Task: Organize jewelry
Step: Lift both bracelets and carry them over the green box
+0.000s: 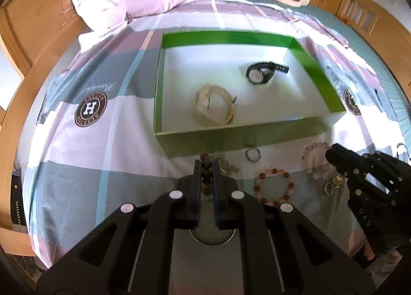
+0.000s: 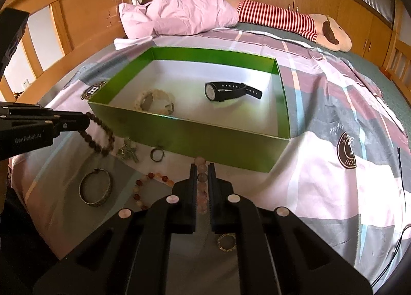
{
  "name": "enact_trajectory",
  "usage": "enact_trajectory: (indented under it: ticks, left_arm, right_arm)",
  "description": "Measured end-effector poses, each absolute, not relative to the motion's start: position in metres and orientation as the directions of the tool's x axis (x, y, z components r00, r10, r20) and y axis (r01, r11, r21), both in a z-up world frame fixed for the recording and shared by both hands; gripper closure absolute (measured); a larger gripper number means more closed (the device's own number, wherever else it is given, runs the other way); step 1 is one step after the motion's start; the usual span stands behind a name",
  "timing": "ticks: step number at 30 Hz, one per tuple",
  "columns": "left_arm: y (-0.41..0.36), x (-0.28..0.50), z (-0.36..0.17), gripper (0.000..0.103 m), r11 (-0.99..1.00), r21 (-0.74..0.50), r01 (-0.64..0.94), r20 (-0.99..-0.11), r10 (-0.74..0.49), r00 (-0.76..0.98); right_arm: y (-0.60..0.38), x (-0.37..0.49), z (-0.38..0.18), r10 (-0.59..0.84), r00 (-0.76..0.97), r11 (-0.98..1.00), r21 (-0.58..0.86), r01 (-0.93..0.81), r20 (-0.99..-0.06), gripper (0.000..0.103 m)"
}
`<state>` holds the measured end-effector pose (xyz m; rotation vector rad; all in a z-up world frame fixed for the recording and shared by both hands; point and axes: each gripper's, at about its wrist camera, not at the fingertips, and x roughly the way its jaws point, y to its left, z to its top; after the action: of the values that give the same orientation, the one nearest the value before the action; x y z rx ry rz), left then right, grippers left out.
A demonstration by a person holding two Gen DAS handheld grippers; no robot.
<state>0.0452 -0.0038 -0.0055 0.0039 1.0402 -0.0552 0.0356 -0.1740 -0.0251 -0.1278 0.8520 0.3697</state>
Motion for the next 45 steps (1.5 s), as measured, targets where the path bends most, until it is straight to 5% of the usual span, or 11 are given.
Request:
enact_trajectory:
  ticks: [45]
  left_arm:
    - [-0.023,0.037,0.004,0.095,0.993,-0.008,0.115,-0.827,-0.071,0.558]
  right_arm:
    - [-0.154,0.024,-0.013,0.303,0.615,0.909,0.027,-0.416,-0.728,0.095]
